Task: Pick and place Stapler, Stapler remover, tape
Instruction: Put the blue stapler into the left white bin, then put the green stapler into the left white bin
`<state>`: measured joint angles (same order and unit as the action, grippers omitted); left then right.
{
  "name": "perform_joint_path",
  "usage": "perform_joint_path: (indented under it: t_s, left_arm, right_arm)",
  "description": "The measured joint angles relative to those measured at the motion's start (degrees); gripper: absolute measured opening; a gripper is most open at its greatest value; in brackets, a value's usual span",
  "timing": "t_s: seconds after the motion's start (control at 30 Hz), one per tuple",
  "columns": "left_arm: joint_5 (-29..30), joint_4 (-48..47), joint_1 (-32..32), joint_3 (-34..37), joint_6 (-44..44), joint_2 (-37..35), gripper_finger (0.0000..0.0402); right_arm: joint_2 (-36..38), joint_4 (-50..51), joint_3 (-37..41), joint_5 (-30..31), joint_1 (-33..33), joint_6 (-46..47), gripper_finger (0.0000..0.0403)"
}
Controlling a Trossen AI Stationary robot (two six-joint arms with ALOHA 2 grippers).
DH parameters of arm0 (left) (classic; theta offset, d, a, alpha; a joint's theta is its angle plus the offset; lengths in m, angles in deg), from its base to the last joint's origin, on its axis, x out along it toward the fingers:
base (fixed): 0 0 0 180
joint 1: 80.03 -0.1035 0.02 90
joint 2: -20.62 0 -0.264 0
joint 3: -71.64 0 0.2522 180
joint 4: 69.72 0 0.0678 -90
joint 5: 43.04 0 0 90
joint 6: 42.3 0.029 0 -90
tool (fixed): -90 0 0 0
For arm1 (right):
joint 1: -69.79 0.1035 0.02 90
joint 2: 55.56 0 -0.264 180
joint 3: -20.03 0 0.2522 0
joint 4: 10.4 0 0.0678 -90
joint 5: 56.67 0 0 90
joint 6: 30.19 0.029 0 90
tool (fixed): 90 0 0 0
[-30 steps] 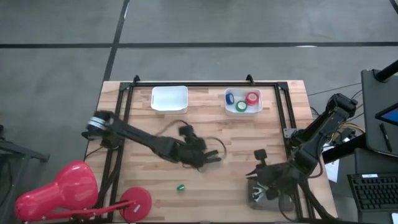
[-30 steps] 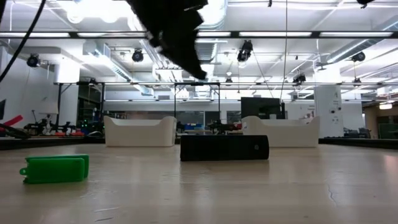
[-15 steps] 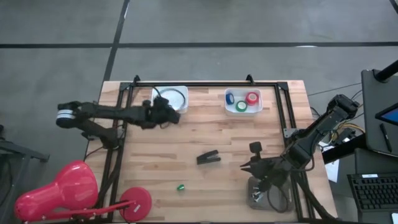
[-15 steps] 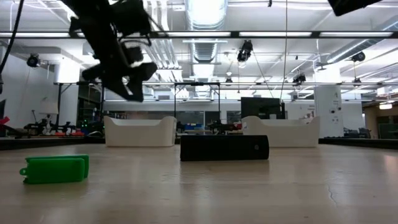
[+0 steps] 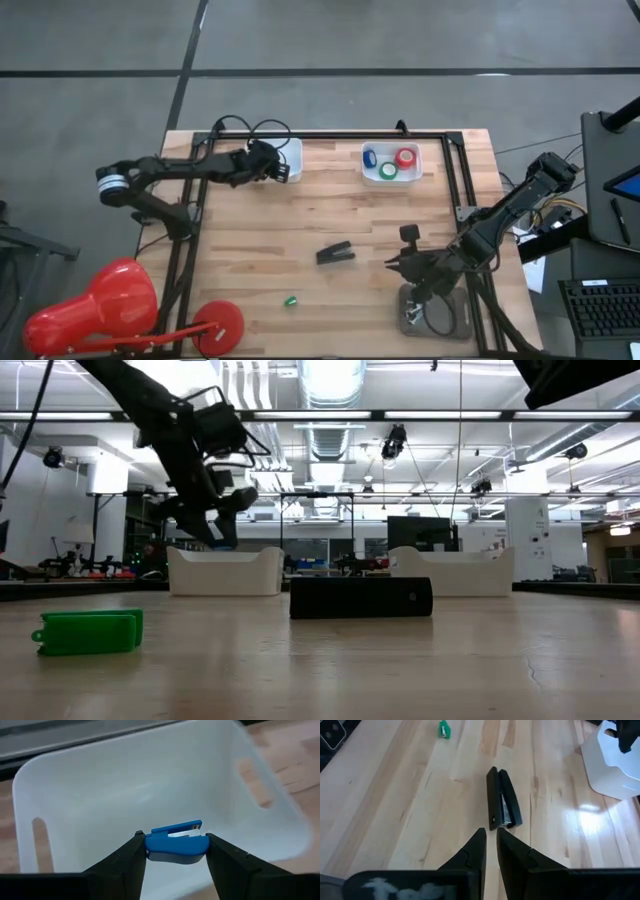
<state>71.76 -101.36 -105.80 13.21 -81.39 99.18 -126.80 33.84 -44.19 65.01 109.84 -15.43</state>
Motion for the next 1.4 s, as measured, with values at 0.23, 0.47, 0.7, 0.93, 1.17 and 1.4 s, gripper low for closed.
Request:
perform_joint_path:
  t_s: [0.23,0.47,0.7,0.93,1.17,1.4]
  left_arm:
    - [-4.95,-0.14,-2.34,-0.42,0.67,3.96,0.0199]
    - [-4.99,-0.06,-3.30,-0.43,0.54,5.86,0.0216]
    - [-5.67,-0.12,-3.38,-1.19,1.83,5.35,0.0237]
    - [-9.09,-0.08,2.15,-3.64,7.70,0.42,0.0238]
    - [-9.25,0.08,20.15,-4.20,16.36,-5.04,0.0238]
    - [-5.15,2.63,40.53,-4.22,15.19,-5.68,0.0238]
  right_arm:
    - [0.00,0.00,0.02,-0.02,0.00,0.20,0.0038]
    - [-0.02,-0.02,0.13,-0.18,0.02,0.22,0.0038]
    - [-0.02,-0.04,0.13,-0.19,0.07,0.22,0.0038]
    - [-0.02,0.18,0.28,-0.19,0.05,0.22,0.0038]
    - [-0.07,0.28,0.92,-0.20,0.04,0.23,0.0038]
    - [-0.09,0.59,0.98,-0.17,-0.33,-0.02,0.0038]
